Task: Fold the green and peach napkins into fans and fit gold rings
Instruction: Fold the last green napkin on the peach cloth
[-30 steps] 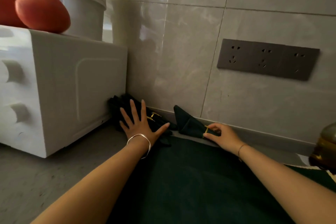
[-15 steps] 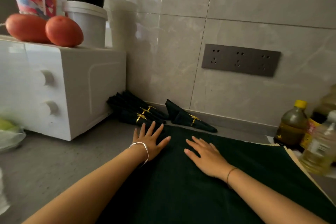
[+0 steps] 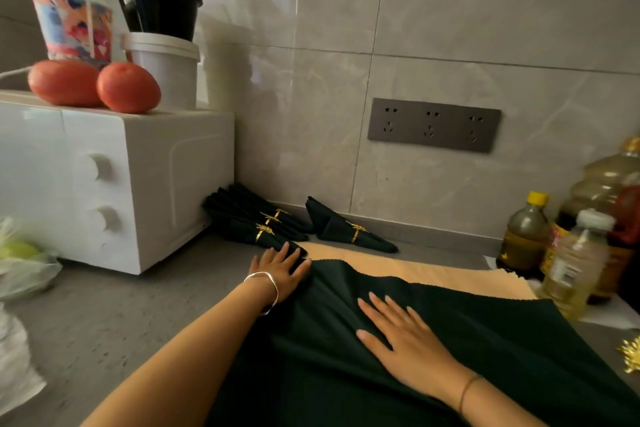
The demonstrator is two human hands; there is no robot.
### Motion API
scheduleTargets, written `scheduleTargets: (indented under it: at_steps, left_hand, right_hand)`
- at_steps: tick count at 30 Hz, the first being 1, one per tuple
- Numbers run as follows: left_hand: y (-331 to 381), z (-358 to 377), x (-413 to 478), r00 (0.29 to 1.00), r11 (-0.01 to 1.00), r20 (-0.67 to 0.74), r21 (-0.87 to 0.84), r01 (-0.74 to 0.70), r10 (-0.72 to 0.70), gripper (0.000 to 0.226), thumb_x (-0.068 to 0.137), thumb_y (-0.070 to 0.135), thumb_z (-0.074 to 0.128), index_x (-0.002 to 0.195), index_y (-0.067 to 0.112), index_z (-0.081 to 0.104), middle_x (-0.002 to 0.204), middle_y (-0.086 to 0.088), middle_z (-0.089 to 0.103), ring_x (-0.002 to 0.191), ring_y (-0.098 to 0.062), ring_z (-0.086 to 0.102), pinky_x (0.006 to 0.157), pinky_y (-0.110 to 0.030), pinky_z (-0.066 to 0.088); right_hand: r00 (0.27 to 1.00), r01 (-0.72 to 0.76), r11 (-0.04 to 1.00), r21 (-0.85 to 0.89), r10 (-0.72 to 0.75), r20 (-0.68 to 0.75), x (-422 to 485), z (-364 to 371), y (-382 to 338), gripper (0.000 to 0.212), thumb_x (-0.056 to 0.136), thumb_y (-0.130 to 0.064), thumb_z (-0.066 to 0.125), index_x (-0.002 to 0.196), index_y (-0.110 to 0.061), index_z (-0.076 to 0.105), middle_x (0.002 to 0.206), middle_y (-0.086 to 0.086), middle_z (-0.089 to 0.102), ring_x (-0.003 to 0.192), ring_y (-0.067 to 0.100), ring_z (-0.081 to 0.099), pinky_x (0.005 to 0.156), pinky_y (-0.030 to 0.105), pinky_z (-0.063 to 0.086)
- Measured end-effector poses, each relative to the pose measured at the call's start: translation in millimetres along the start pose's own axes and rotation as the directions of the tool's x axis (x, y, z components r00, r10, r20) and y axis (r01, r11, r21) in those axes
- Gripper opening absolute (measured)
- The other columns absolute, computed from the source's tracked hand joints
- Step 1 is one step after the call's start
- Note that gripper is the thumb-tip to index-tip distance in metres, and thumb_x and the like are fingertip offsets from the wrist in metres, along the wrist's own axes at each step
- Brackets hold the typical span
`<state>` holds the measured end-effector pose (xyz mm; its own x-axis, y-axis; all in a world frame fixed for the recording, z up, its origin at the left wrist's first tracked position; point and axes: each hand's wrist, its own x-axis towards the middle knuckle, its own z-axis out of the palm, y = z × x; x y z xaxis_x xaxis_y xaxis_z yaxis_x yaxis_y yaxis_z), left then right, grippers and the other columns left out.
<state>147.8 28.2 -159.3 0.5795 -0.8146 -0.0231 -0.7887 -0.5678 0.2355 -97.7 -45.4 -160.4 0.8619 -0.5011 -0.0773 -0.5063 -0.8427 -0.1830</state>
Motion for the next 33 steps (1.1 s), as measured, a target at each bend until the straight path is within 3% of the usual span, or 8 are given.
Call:
scheduleTargets:
  at_steps: [4, 8, 12, 19, 23, 27, 30, 33]
  left_hand:
    - [13.1, -4.7, -25.9, 0.999, 0.997, -0.014, 0.063, -0.048, 0.049, 0.061, 0.097, 0.059, 0.013, 0.151, 0.032, 0.006, 0.160, 0.003, -0.002, 0.147, -0.023, -0.003, 0.116, -0.045, -0.003]
    - [40.4, -11.5, -84.5, 0.975, 0.977, 0.071, -0.013, -0.212, 0.213, 0.062, 0.096, 0.059, 0.017, 0.151, 0.034, 0.003, 0.159, 0.006, -0.003, 0.146, -0.018, -0.008, 0.117, -0.043, -0.007]
    - [66.3, -3.3, -163.3, 0.926, 0.934, 0.133, 0.000, -0.357, 0.354, 0.065, 0.092, 0.065, 0.019, 0.149, 0.039, 0.000, 0.159, 0.010, -0.006, 0.145, -0.015, -0.012, 0.118, -0.043, -0.009]
    - [97.5, 20.8, -278.4, 0.845, 0.865, 0.246, 0.046, -0.500, 0.475, 0.081, 0.083, 0.076, 0.027, 0.147, 0.044, -0.009, 0.157, 0.013, -0.014, 0.143, -0.014, -0.019, 0.117, -0.046, -0.012]
    - [103.4, 27.3, -320.9, 0.797, 0.821, 0.257, 0.019, -0.570, 0.547, 0.093, 0.075, 0.081, 0.040, 0.146, 0.047, -0.009, 0.156, 0.017, -0.013, 0.143, -0.011, -0.018, 0.116, -0.043, -0.014]
    - [103.9, 28.1, -344.0, 0.760, 0.774, 0.274, 0.078, -0.628, 0.589, 0.108, 0.069, 0.077, 0.057, 0.146, 0.045, -0.010, 0.156, 0.016, -0.015, 0.142, -0.013, -0.019, 0.115, -0.047, -0.013]
    - [104.8, 30.7, -348.2, 0.761, 0.759, 0.250, 0.126, -0.639, 0.599, 0.104, 0.074, 0.067, 0.062, 0.147, 0.044, -0.008, 0.157, 0.015, -0.011, 0.145, -0.016, -0.013, 0.115, -0.047, -0.008]
    - [102.4, 30.8, -349.6, 0.758, 0.761, 0.191, 0.072, -0.645, 0.624, 0.083, 0.085, 0.060, 0.055, 0.148, 0.044, 0.004, 0.158, 0.014, 0.001, 0.146, -0.015, -0.003, 0.118, -0.045, 0.000]
  right_hand:
    - [0.999, -0.029, 0.999, 0.037, 0.029, -0.014, 1.5, -3.1, 0.9, 0.082, 0.075, -0.075, 0.001, 0.148, -0.039, 0.000, 0.157, -0.013, -0.008, 0.144, 0.007, -0.011, 0.116, 0.032, -0.009]
    - [0.988, -0.032, 0.989, 0.144, 0.052, -0.143, -26.0, -16.3, 3.8, 0.054, 0.098, -0.052, 0.021, 0.149, -0.037, 0.009, 0.158, -0.012, -0.001, 0.144, 0.006, -0.005, 0.116, 0.031, -0.005]
    - [0.977, -0.039, 0.982, 0.186, 0.076, -0.198, -95.2, -24.1, 9.1, 0.054, 0.097, -0.051, 0.028, 0.147, -0.039, 0.013, 0.156, -0.017, 0.003, 0.142, 0.001, -0.002, 0.114, 0.026, -0.003]
    - [1.000, -0.017, 0.980, 0.198, 0.015, 0.009, -249.4, -9.9, -0.2, 0.068, 0.084, -0.068, 0.031, 0.144, -0.050, 0.003, 0.144, -0.036, -0.007, 0.134, -0.012, -0.009, 0.109, 0.018, -0.001]
    - [0.996, 0.043, 0.992, 0.118, -0.052, 0.073, -307.1, -3.0, -10.7, 0.072, 0.081, -0.072, 0.036, 0.141, -0.054, -0.002, 0.140, -0.039, -0.015, 0.115, -0.029, -0.025, 0.105, 0.014, -0.007]
    - [0.992, 0.095, 0.993, -0.065, -0.089, 0.093, -335.0, 8.2, -16.7, 0.087, 0.076, -0.075, 0.048, 0.140, -0.055, -0.007, 0.142, -0.035, -0.022, 0.127, -0.016, -0.025, 0.106, 0.018, -0.012]
    - [0.994, 0.113, 0.984, -0.139, -0.112, 0.013, -340.5, 18.7, -17.6, 0.076, 0.087, -0.061, 0.047, 0.139, -0.055, -0.007, 0.144, -0.032, -0.018, 0.132, -0.011, -0.020, 0.105, 0.017, -0.013]
    - [0.990, 0.115, 0.992, -0.053, -0.119, -0.080, -344.9, 20.9, -14.7, 0.055, 0.095, -0.052, 0.038, 0.141, -0.053, 0.009, 0.152, -0.029, 0.002, 0.135, -0.012, -0.007, 0.109, 0.013, -0.004]
